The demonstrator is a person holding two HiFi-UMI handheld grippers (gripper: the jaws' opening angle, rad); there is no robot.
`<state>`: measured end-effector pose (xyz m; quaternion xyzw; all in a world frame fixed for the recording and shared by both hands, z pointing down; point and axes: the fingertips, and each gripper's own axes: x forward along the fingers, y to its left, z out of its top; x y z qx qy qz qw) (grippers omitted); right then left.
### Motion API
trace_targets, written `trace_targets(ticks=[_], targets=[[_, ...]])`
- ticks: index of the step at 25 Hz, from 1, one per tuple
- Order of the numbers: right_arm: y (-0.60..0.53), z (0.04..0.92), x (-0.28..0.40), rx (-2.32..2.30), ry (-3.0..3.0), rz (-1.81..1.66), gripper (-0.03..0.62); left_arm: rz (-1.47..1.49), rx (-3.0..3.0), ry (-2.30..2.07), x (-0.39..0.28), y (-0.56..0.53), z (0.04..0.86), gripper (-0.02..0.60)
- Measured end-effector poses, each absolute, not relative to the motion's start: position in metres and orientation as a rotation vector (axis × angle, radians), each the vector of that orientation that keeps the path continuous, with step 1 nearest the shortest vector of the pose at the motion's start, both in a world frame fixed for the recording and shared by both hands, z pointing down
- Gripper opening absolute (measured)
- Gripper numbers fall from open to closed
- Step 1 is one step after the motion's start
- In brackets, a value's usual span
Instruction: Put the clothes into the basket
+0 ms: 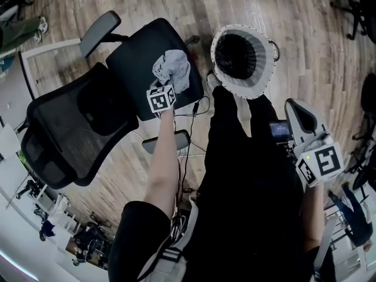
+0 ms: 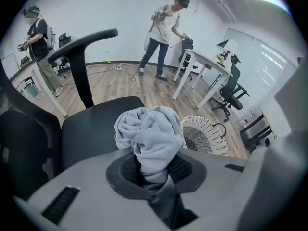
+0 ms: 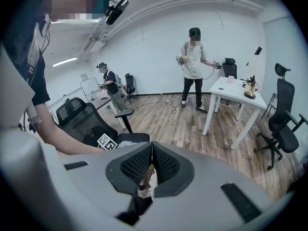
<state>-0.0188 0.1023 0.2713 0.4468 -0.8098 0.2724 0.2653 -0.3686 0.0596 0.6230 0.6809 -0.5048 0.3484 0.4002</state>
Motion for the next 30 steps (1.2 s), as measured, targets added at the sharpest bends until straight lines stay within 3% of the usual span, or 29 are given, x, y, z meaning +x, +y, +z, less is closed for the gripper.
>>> trace_targets(ticks=[14, 22, 30], targets=[[0.097, 0.247, 0.025, 1.378, -2.251, 0.631, 0.017, 0.790, 1.906, -1.202, -0.315, 0.087, 0.525, 0.094], [0.107, 0.240, 0.056, 1.430, -2.254, 0.624, 0.017, 0.666, 2.085, -1.073, -0.227, 0.092, 0.468, 0.095], [0.105, 0.242, 0.104, 1.494, -2.248, 0.634, 0.017, 0.736, 2.261, -0.808, -0.124, 0.112, 0.455, 0.094]])
